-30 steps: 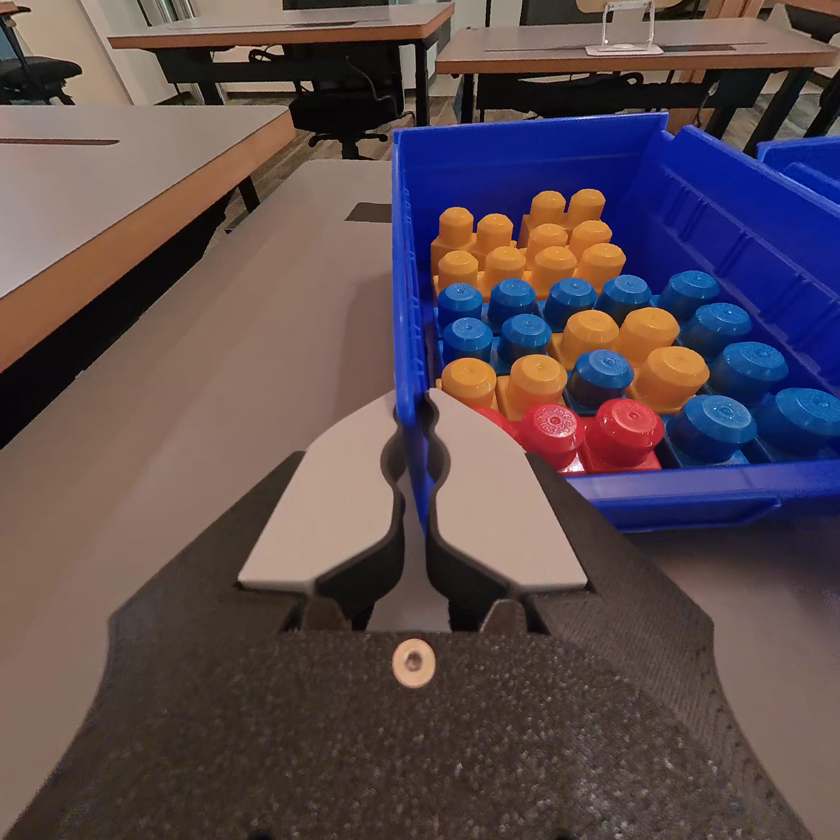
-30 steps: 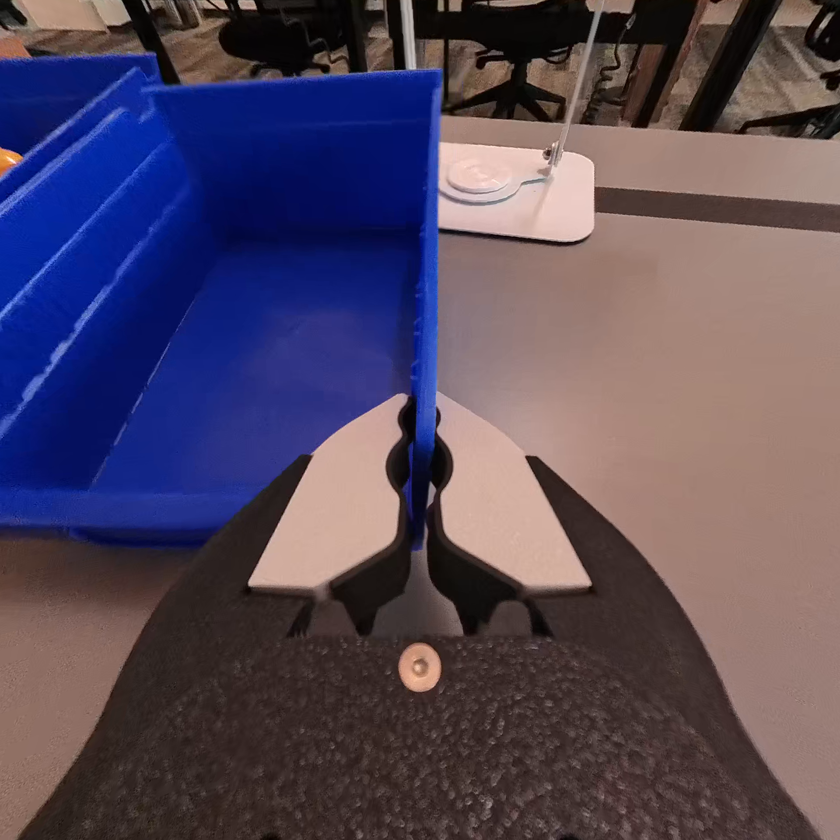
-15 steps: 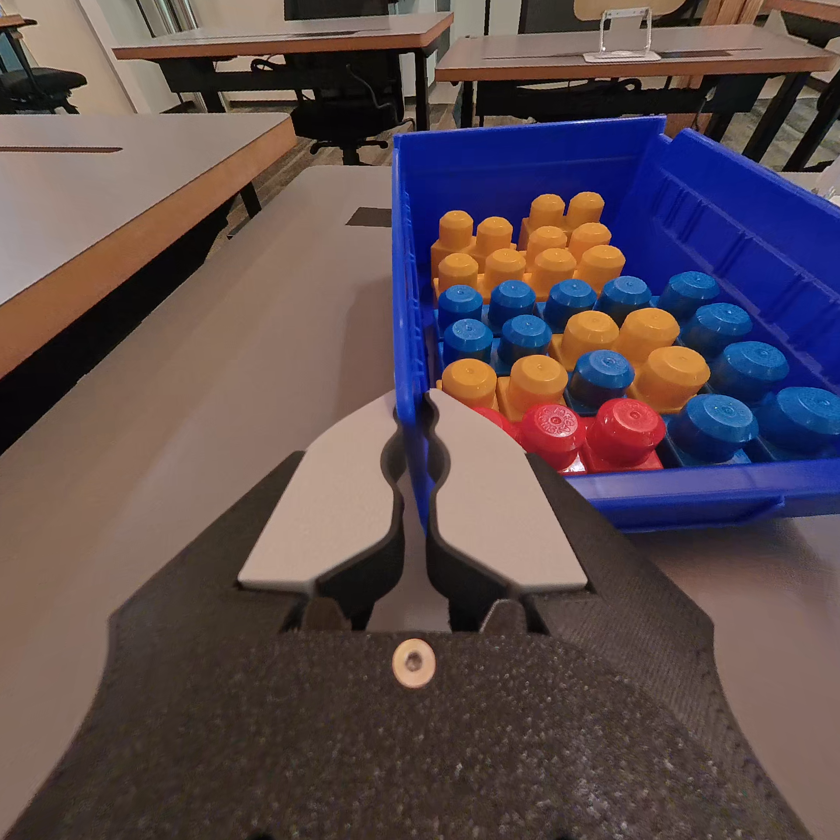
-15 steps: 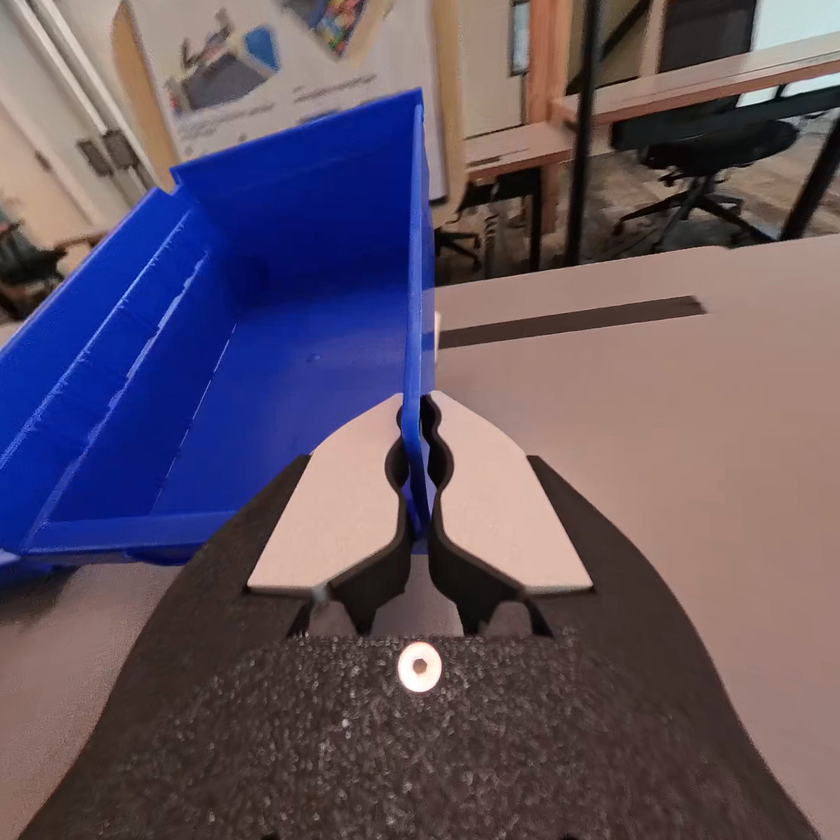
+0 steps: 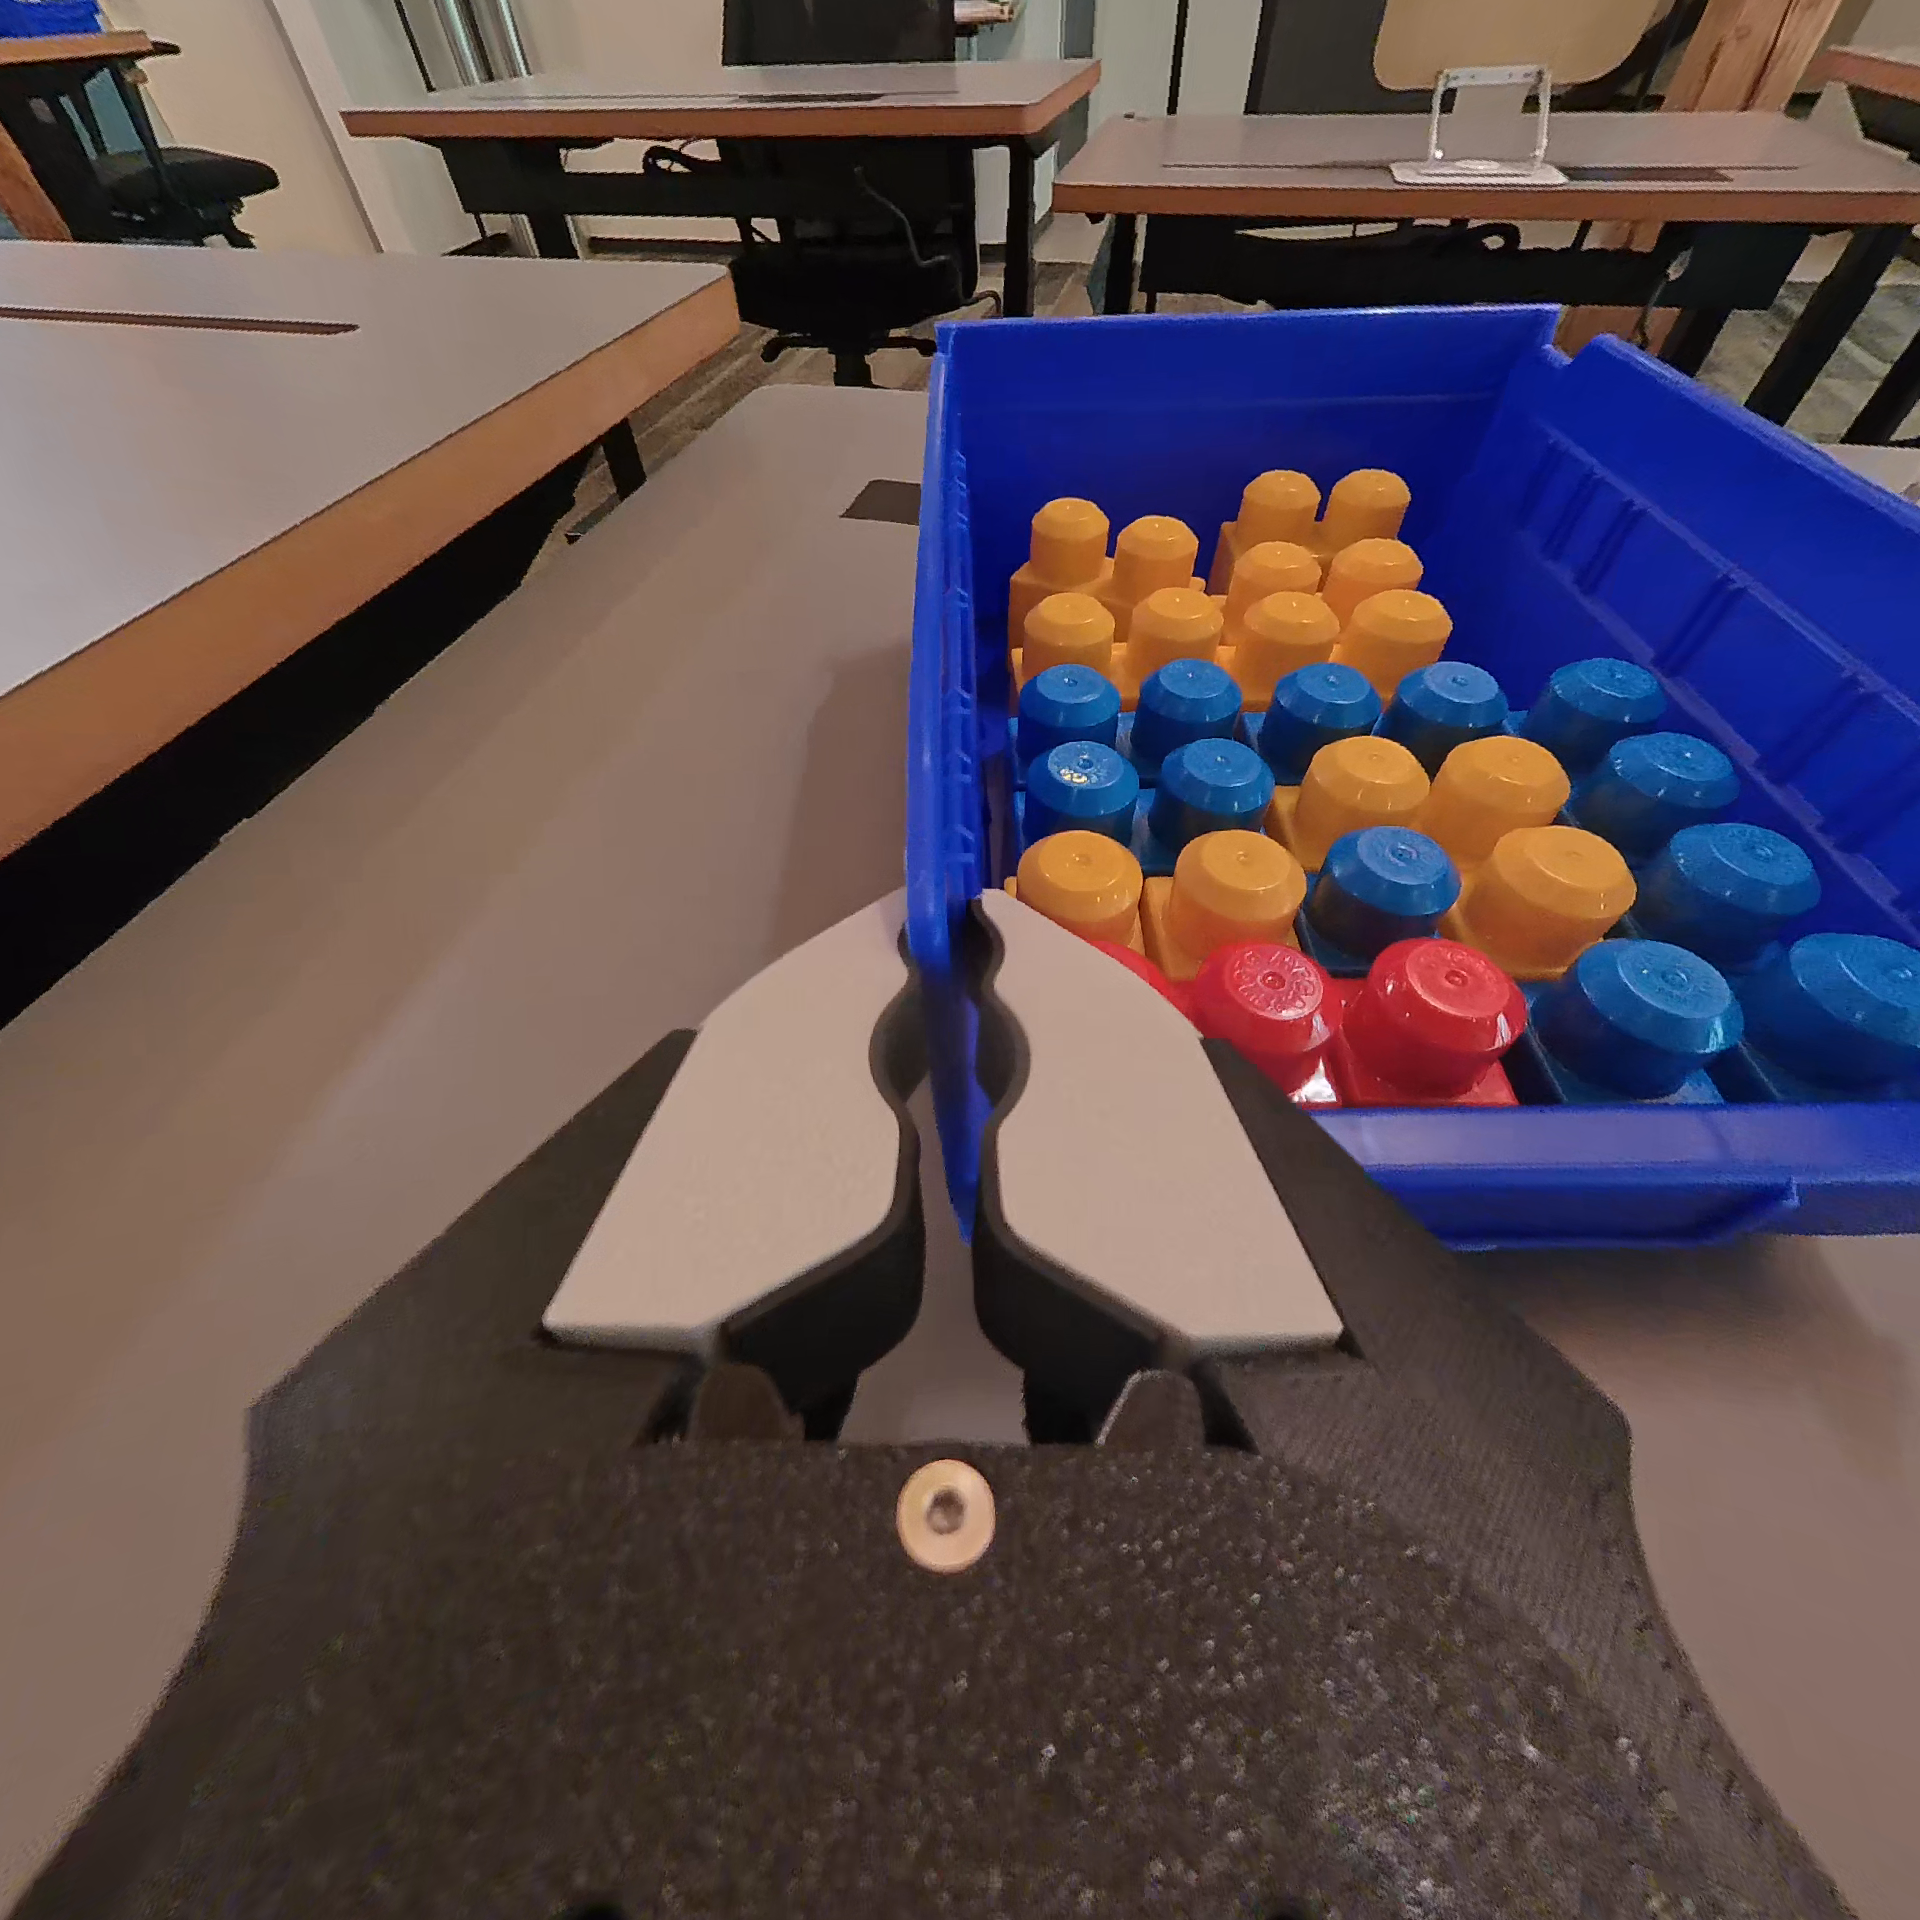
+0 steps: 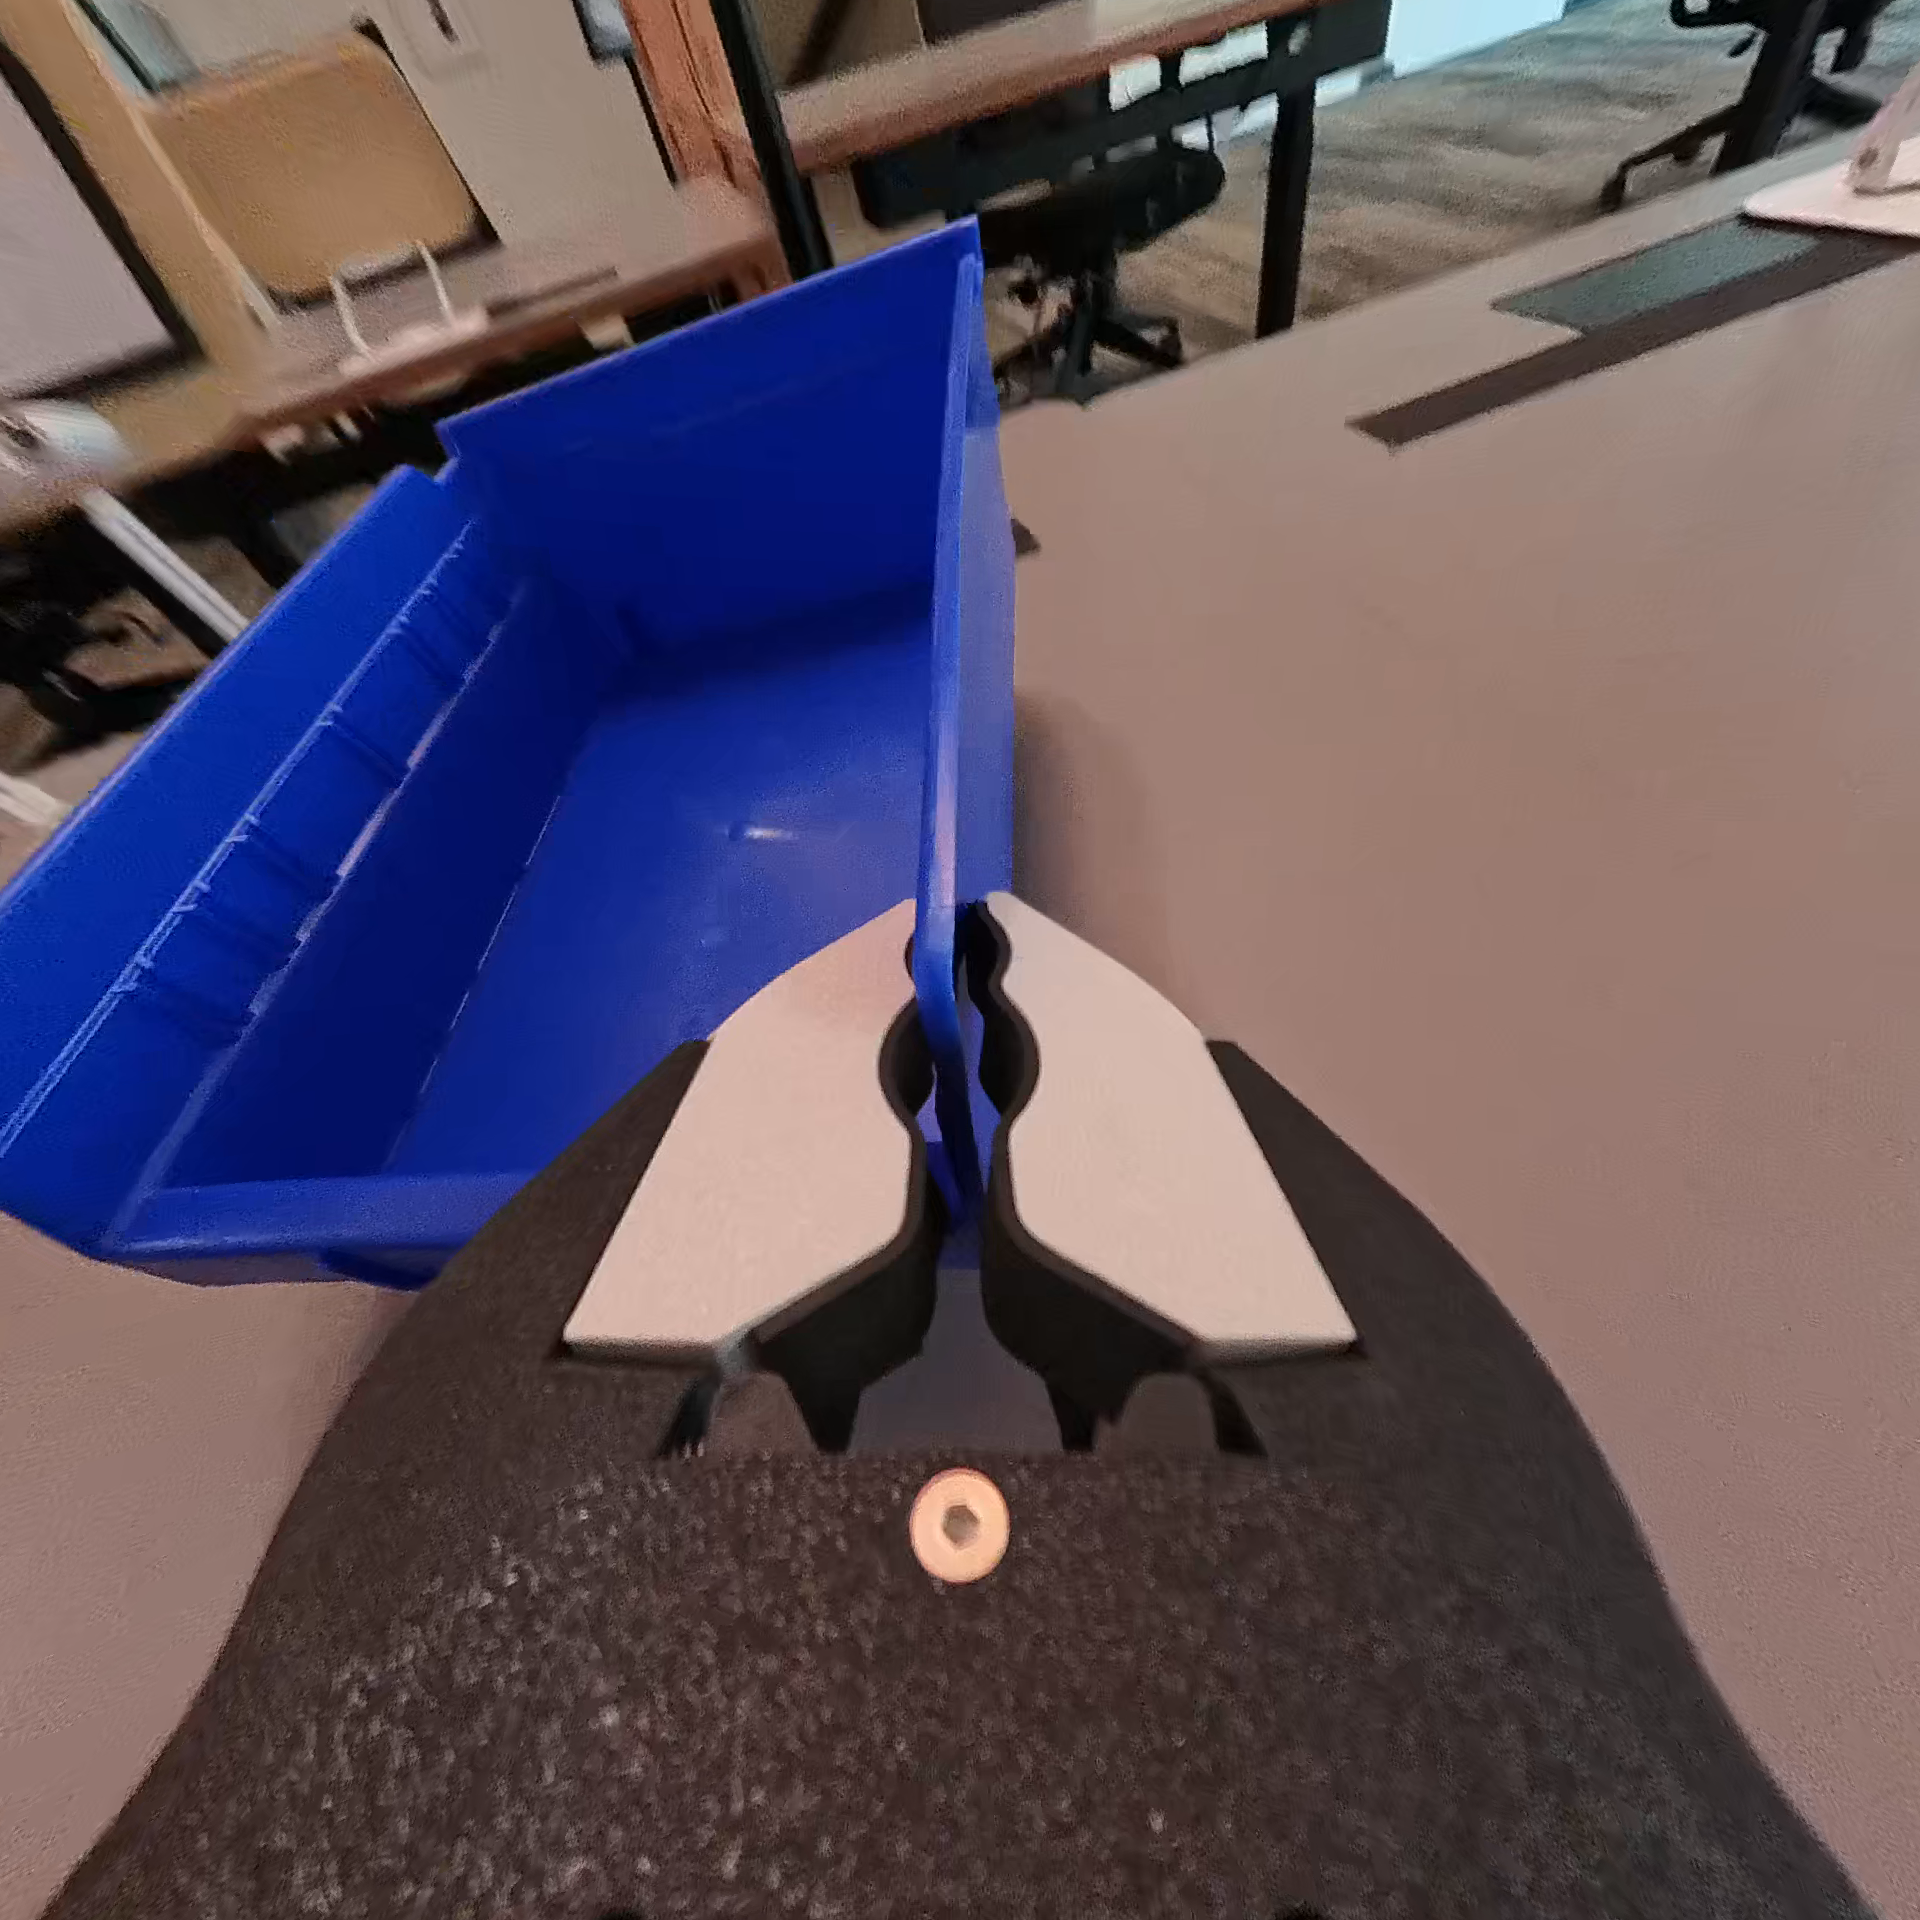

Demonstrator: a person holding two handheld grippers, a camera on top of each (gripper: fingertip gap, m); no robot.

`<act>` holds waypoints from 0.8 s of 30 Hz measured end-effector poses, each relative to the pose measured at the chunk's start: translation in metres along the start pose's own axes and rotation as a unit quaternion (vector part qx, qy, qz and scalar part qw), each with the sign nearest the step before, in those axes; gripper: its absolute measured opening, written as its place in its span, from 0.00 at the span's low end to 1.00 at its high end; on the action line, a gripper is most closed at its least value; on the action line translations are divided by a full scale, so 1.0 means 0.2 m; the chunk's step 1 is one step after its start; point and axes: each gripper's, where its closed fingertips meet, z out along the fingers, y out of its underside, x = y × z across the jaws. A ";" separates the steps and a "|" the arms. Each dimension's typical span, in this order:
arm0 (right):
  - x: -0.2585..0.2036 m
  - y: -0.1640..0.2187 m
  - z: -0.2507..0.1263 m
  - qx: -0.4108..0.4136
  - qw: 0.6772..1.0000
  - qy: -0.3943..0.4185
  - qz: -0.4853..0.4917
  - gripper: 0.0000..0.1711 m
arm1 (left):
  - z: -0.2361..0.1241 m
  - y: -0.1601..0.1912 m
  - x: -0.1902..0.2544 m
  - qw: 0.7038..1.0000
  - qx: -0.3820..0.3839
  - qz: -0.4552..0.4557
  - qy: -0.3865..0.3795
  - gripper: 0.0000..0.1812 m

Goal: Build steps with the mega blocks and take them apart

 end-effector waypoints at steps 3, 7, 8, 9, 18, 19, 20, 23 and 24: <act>0.02 0.13 0.07 -0.033 0.999 0.008 0.003 0.02 | 0.00 0.00 -0.03 1.000 0.005 -0.003 -0.009 0.03; 0.01 0.15 0.08 -0.034 0.999 0.017 -0.016 0.02 | 0.00 0.00 -0.04 1.000 0.007 -0.006 -0.013 0.03; 0.00 0.15 0.08 -0.033 0.999 0.017 -0.014 0.02 | 0.00 0.00 -0.04 1.000 0.008 -0.008 -0.014 0.03; 0.00 0.15 0.08 -0.032 0.999 0.018 -0.013 0.02 | 0.00 0.00 -0.04 1.000 0.008 -0.009 -0.015 0.03; -0.01 0.13 0.14 -0.027 0.999 0.031 -0.005 0.02 | 0.04 -0.01 -0.10 0.999 0.009 -0.027 -0.036 0.04; -0.01 0.12 0.15 -0.028 0.999 0.032 -0.006 0.02 | 0.05 -0.02 -0.11 0.999 0.008 -0.028 -0.037 0.04; -0.02 0.12 0.17 -0.030 0.999 0.034 -0.008 0.02 | 0.07 -0.02 -0.12 0.999 0.007 -0.031 -0.036 0.04; -0.02 0.10 0.21 -0.030 0.999 0.039 -0.010 0.02 | 0.13 -0.04 -0.14 0.998 0.000 -0.052 -0.032 0.04; -0.02 0.10 0.22 -0.030 0.999 0.039 -0.009 0.02 | 0.15 -0.04 -0.14 0.998 -0.002 -0.059 -0.033 0.04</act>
